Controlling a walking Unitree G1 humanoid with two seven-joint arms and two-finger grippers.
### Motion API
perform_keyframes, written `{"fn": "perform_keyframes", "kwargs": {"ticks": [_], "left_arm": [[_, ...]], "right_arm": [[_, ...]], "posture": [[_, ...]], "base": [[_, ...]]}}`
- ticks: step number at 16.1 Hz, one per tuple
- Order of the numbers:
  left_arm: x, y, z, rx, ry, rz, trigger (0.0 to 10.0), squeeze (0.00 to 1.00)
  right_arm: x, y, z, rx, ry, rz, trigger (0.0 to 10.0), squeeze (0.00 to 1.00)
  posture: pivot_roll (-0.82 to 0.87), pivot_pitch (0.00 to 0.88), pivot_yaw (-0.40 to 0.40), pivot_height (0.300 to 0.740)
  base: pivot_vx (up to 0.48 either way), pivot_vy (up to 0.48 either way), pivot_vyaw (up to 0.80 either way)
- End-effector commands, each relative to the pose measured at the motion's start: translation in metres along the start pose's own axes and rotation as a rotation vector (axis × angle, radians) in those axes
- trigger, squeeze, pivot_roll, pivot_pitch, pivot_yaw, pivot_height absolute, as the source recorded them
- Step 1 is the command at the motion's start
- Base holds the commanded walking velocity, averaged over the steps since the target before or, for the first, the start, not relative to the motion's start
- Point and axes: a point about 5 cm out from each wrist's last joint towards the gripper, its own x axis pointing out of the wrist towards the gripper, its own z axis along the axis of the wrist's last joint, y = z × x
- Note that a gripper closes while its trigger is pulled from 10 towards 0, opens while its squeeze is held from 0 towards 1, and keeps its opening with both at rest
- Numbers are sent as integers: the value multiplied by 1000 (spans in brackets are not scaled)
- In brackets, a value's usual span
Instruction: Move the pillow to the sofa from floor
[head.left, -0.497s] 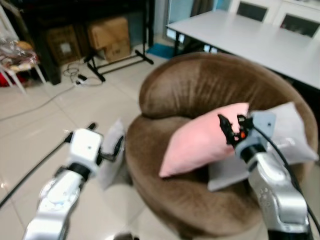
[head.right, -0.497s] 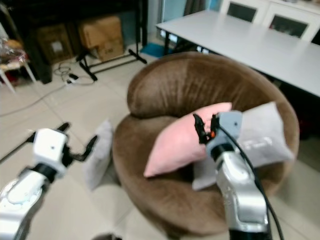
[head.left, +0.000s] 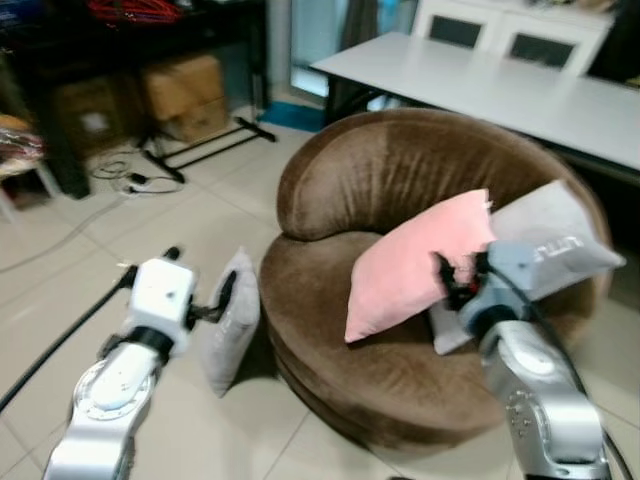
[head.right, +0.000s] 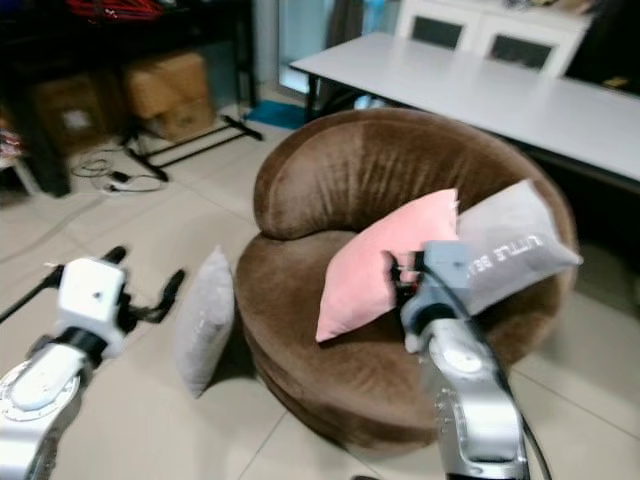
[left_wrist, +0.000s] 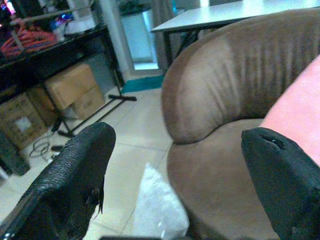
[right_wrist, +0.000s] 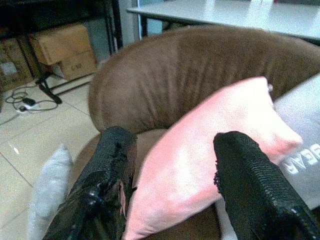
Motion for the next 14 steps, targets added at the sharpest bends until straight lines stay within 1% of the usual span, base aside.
{"fn": "perform_keyframes", "kwargs": {"ticks": [1, 4, 5, 6, 7, 9, 12, 13, 14], "left_arm": [[1, -1, 4, 5, -17, 2, 10000, 0], [-5, 5, 2, 14, -9, 36, 10000, 0], [-9, 7, 2, 10, -4, 59, 10000, 0], [-10, 8, 2, 1, -6, 69, 10000, 0], [-9, 8, 3, -4, -14, 79, 10000, 0], [-8, 10, 7, -33, -36, 95, 10000, 0], [-5, 13, 9, -29, -43, 103, 10000, 0], [-5, 14, 9, -33, -46, 106, 10000, 0], [-4, 13, 9, -37, -46, 102, 10000, 0]], "right_arm": [[-1, -7, 2, -4, 2, -26, 10000, 0], [-1, 0, 0, -4, 10, 15, 10000, 0], [0, 2, -3, -10, 25, 27, 10000, 0], [0, 4, -4, -16, 28, 42, 10000, 0], [0, 6, -3, -20, 25, 62, 10000, 0], [-3, 10, -2, -10, 27, 90, 10000, 0], [-4, 11, -2, -7, 25, 90, 10000, 0], [-4, 10, -2, -10, 20, 81, 10000, 0], [-4, 9, -2, -1, 15, 73, 10000, 0]], "posture": [[-3, 0, -31, 740], [22, 0, -50, 740], [32, 0, -60, 740], [35, 0, -61, 740], [31, 0, -59, 740], [26, 0, -51, 740], [17, 0, -42, 740], [14, 0, -41, 740], [10, 0, -40, 740]], "base": [[0, 480, 0], [0, 480, 0], [0, 480, 0], [0, 480, 0], [0, 0, 0], [0, 0, 662], [0, 0, 800], [240, 0, 800], [270, 0, 0]]}}
